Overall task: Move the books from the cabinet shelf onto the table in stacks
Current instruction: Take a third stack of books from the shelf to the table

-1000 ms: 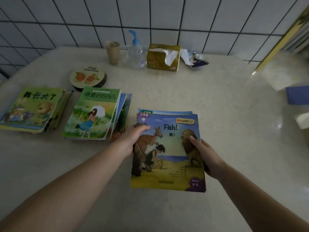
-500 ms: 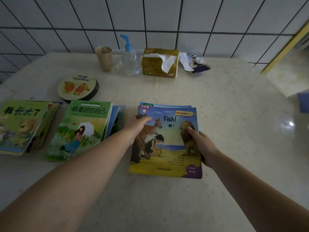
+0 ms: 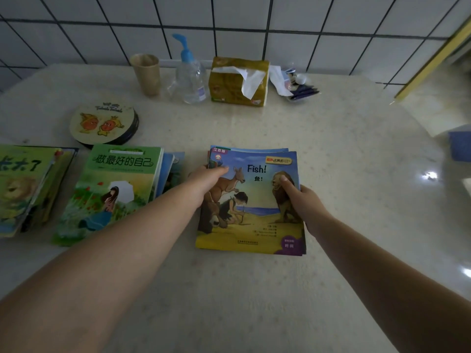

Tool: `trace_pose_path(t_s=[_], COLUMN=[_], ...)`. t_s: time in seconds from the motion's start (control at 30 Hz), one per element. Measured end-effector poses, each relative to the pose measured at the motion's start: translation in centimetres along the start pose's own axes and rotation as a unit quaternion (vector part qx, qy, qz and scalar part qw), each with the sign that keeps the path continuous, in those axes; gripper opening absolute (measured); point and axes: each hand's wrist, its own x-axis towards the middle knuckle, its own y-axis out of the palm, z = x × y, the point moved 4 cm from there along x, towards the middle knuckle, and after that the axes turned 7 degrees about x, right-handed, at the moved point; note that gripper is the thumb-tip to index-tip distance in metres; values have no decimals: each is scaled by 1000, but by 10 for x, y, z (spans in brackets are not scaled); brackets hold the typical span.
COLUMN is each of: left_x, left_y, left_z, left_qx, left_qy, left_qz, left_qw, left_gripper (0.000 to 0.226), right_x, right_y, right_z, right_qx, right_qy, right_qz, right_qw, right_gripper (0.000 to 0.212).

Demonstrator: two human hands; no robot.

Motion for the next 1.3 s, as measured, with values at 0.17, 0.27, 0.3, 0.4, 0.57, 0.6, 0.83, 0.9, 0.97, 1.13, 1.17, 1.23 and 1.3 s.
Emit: trace_pose_path(t_s=[0.17, 0.27, 0.3, 0.4, 0.57, 0.6, 0.83, 0.9, 0.97, 1.13, 1.17, 1.23, 1.3], left_x=[-4, -14, -19, -29, -64, -73, -118, -130, -144, -189, -200, -228, -257], left_y=[2, 3, 3, 0, -12, -16, -35, -43, -54, -88, -94, -107, -118], left_z=[3, 4, 5, 8, 20, 24, 72, 92, 113, 182, 194, 224, 250], left_qx=[18, 5, -1, -23, -45, -47, -51, -68, -103, -199, -208, -230, -253], left_qy=[17, 32, 38, 54, 65, 72, 68, 48, 43, 10, 5, 6, 17], left_qz=[-1, -9, -9, 8, -9, -17, -46, -53, -71, -148, -155, -167, -185], left_qw=[1000, 999, 999, 998, 997, 996, 995, 995, 991, 969, 966, 959, 950], left_gripper=[50, 40, 36, 33, 32, 29, 53, 44, 23, 41, 48, 52, 52], right_x=[3, 4, 3, -5, -33, -44, -100, -112, -125, -168, -179, -208, -237], right_y=[-15, -16, -15, -13, -12, -9, 49, 72, 93, 138, 146, 167, 188], right_z=[24, 28, 27, 18, 26, 30, 23, 15, 7, -15, -19, -29, -38], right_qx=[-181, -179, -173, -143, -163, -170, -164, -159, -168, -204, -205, -215, -225], right_qy=[-32, -27, -29, -33, -127, -163, -243, -233, -226, -212, -216, -226, -235], right_qz=[-35, -18, -15, -20, -76, -87, 1, 37, 70, 161, 178, 211, 240], right_qw=[982, 983, 984, 989, 976, 968, 956, 959, 957, 942, 938, 926, 915], right_gripper=[66, 59, 58, 64, 65, 60, 45, 44, 43, 46, 45, 44, 44])
